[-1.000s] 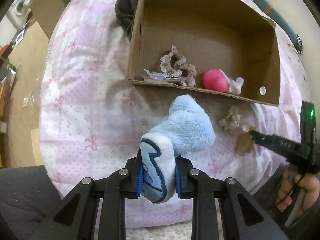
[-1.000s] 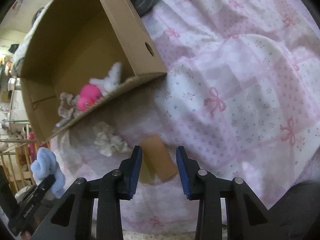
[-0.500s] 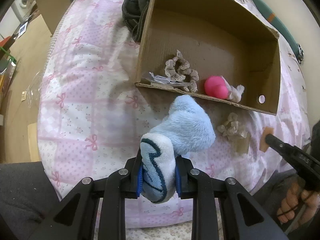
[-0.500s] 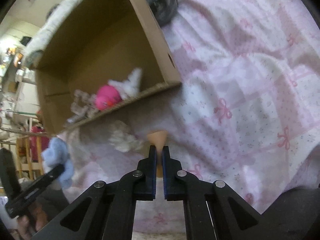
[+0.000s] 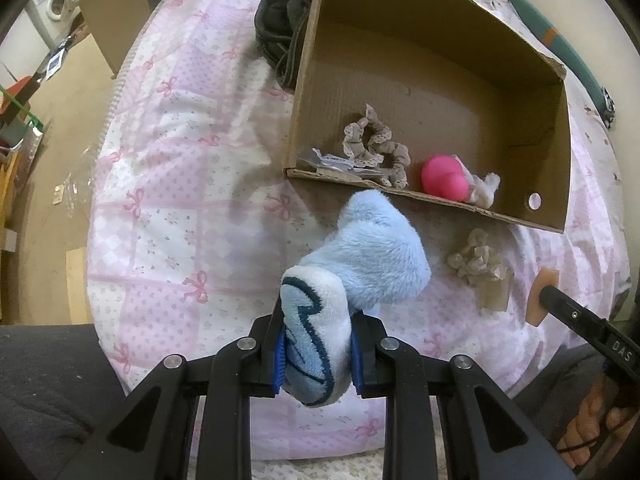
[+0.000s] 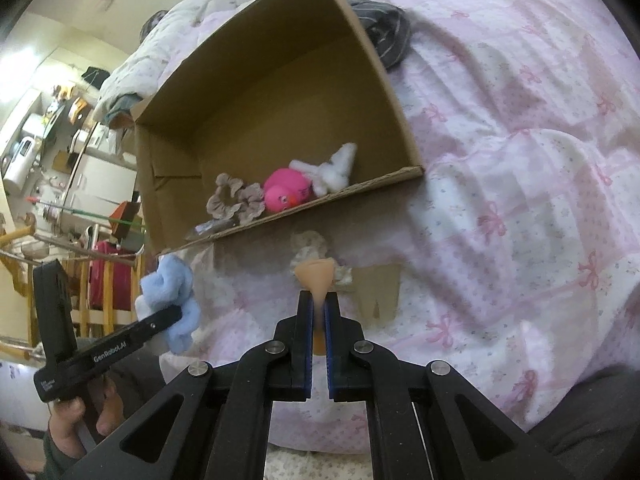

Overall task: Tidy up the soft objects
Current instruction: 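Lift and carry the blue sock and beige cone over the box with both grippers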

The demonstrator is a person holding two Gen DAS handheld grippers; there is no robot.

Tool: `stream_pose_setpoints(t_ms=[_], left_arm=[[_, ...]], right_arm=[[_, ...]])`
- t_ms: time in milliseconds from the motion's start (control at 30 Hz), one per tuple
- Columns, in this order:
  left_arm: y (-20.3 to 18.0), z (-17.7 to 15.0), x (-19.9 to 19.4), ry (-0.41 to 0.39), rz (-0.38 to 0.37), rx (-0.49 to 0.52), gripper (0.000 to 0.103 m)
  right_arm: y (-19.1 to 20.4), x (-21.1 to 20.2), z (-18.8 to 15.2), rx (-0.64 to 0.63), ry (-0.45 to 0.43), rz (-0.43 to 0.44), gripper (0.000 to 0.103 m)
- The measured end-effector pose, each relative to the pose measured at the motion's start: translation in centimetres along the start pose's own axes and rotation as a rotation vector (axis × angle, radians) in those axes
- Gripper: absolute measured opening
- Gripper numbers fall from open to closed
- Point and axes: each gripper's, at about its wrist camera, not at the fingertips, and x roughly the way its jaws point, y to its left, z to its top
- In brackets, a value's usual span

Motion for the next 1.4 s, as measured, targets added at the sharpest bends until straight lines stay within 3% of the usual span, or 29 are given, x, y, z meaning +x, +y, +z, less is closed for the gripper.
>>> stream_pose_setpoints(t_ms=[167,300,433,800,1067,1400], left_arm=[[-0.2,-0.1,-0.3,-0.028,0.03,0.005,0.022],[-0.2,-0.1,-2.1,-0.113,0.06,0.011,0.022],[-0.3,0.1,-4.5,-0.197,0.074,0.023,0.022],[-1.2,4.7,-8.6,-0.308,0.043,0.013,0.022],[-3.3,8.3,-8.3,-0.373,0.069,0.05,0.023],[-3.9,8.5,-4.2,-0.401,0.057,0.096,0.023]], right_arm=[[0.5,-0.5,-0.3,-0.027,-0.016,0.026,0.007],[1.8,-2.3,-0.1,-0.078,-0.087,0.13,0.007],[3.6,-3.8,-0.1,-0.155,-0.154,0.174,0.007],[5.9,-7.1,3.1,-0.217,-0.269,0.214,0.007],[4.9,-7.0,6.6,-0.214,-0.309,0.163,0.007],[2.6,-4.2,7.4,-0.146,-0.282,0.105,0.007]])
